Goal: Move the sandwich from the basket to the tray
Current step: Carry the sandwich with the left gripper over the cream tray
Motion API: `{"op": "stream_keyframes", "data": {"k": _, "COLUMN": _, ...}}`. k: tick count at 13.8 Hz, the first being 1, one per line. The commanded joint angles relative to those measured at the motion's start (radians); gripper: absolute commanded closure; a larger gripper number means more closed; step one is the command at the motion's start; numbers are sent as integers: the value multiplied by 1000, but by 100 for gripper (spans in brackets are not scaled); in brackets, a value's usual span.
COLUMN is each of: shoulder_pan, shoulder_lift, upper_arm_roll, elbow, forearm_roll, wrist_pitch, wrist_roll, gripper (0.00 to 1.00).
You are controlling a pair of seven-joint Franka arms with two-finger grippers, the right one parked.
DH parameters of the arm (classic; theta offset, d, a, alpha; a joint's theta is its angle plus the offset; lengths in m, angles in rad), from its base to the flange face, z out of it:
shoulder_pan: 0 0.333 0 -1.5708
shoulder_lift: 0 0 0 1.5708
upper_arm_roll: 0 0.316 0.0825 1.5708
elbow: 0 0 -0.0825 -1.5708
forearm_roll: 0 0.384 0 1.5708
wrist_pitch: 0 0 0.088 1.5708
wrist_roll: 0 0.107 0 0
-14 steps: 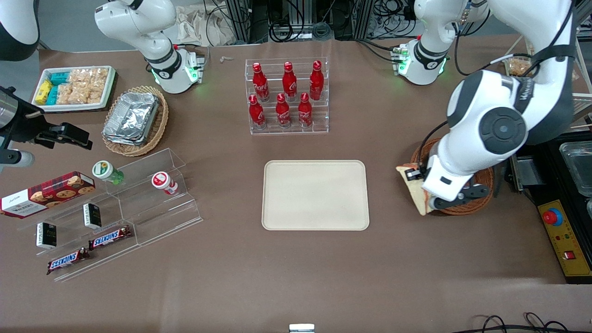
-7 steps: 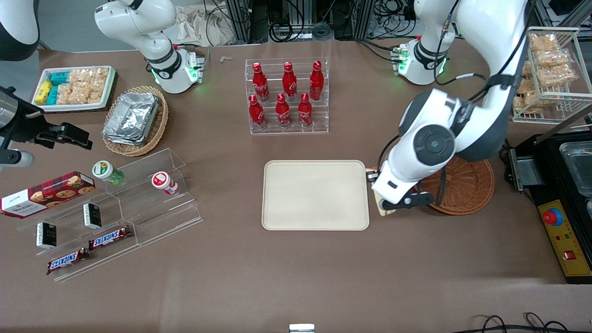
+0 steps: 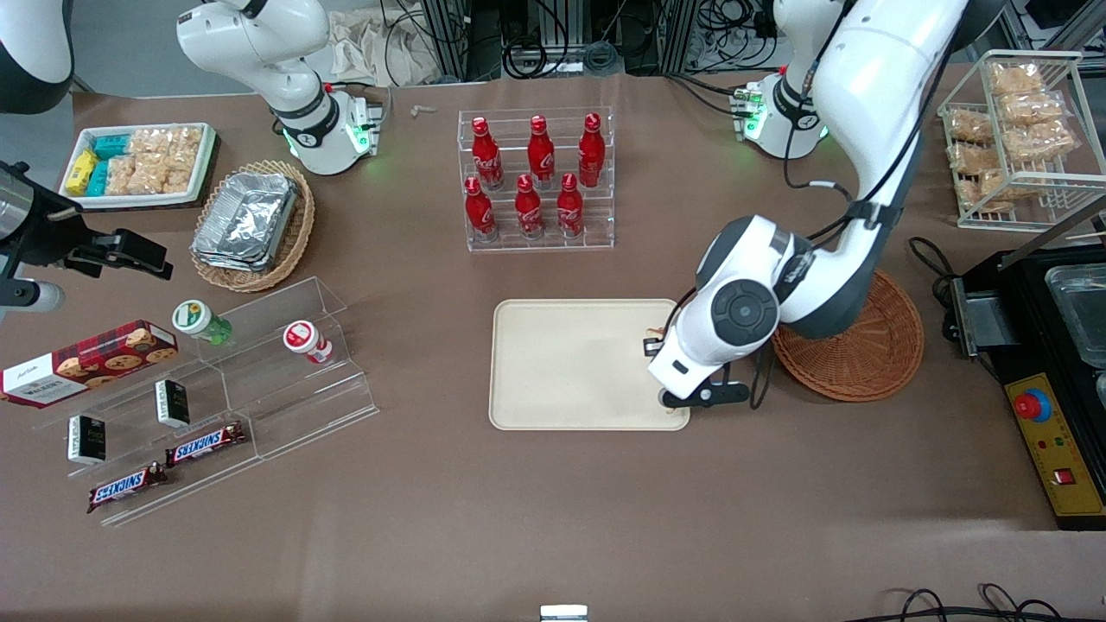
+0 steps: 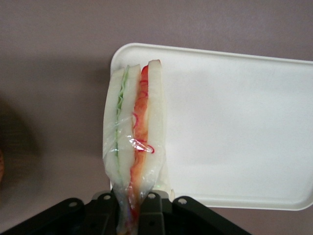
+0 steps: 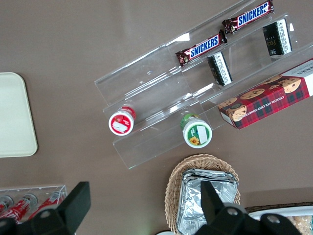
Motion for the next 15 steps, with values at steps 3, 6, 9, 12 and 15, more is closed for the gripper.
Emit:
{"op": "stream_keyframes", "data": {"k": 3, "shoulder_pan": -20, "shoulder_lift": 107, "upper_arm_roll": -11, "elbow": 30, "forearm_roll": 57, "wrist_pitch": 40, "wrist_roll": 8, "gripper": 93}}
{"op": "stream_keyframes", "data": {"k": 6, "shoulder_pan": -32, "shoulder_lift": 118, "upper_arm_roll": -9, "elbow": 28, "forearm_roll": 64, "wrist_pitch": 47, "wrist_roll": 9, "gripper": 75}}
{"op": "stream_keyframes", "data": {"k": 9, "shoulder_pan": -32, "shoulder_lift": 116, "upper_arm_roll": -9, "elbow": 28, "forearm_roll": 65, "wrist_pitch": 41, "wrist_roll": 9, "gripper": 1}}
{"op": "stream_keyframes", "data": {"k": 12, "shoulder_pan": -23, "shoulder_lift": 75, "upper_arm_roll": -6, "elbow": 31, "forearm_roll": 65, "wrist_pitch": 8, "wrist_roll": 3, "gripper": 0}}
{"op": "stream_keyframes", "data": {"k": 15, "shoulder_pan": 53, "shoulder_lift": -15, "upper_arm_roll": -6, "elbow": 38, "forearm_roll": 45, "wrist_pitch": -95, "wrist_roll": -8, "gripper": 0}}
